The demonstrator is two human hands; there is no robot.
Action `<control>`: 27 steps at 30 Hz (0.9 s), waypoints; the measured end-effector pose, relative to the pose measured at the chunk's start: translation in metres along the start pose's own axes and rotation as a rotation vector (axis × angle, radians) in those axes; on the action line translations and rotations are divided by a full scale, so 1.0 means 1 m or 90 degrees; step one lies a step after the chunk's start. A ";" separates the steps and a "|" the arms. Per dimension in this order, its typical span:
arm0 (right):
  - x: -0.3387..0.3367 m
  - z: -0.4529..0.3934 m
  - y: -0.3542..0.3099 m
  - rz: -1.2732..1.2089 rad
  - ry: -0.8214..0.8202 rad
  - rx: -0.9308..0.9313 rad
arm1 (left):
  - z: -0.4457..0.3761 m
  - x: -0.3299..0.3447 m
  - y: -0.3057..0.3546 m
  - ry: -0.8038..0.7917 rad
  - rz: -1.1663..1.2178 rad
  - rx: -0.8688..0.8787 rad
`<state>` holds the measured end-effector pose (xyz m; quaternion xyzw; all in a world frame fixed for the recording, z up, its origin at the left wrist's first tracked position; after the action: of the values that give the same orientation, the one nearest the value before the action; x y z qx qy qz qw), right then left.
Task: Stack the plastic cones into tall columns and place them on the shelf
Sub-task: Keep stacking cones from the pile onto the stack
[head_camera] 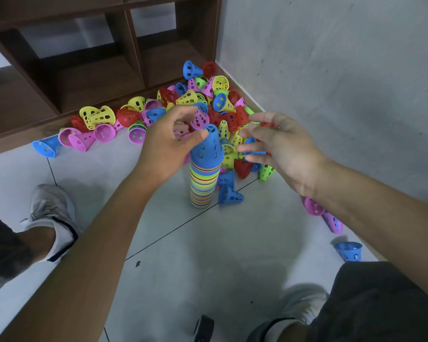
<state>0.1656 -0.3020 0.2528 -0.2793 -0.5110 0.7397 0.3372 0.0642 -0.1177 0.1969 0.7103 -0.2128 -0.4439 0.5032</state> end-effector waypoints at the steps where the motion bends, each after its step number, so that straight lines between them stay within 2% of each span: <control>1: -0.001 0.000 0.000 0.006 0.000 -0.002 | -0.001 -0.003 0.002 0.018 0.004 -0.004; 6: -0.010 -0.007 0.005 0.028 0.022 0.010 | -0.003 -0.009 0.023 0.069 -0.018 0.030; 14: -0.071 -0.024 0.012 0.134 0.090 0.020 | 0.002 0.017 0.062 0.054 -0.026 0.140; 20: -0.157 -0.024 0.046 0.273 0.189 0.055 | 0.009 0.069 0.078 -0.049 -0.027 0.205; 24: -0.206 -0.028 0.081 0.398 0.170 0.156 | 0.009 0.110 0.071 -0.130 -0.027 0.210; 27: -0.221 -0.024 0.108 0.514 0.126 0.231 | 0.002 0.140 0.045 -0.173 -0.039 0.149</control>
<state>0.2971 -0.4892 0.1586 -0.4618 -0.1890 0.8593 0.1124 0.1408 -0.2416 0.1793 0.7036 -0.3073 -0.5231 0.3701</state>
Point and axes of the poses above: each hand's wrist, its own z-axis away from the middle knuckle, its own x-axis out of the palm, y = z × x, the point moved 2 cm from there along -z, towards the middle knuckle, and after that the axes turned 3 degrees about -y, right-handed, at the moved point
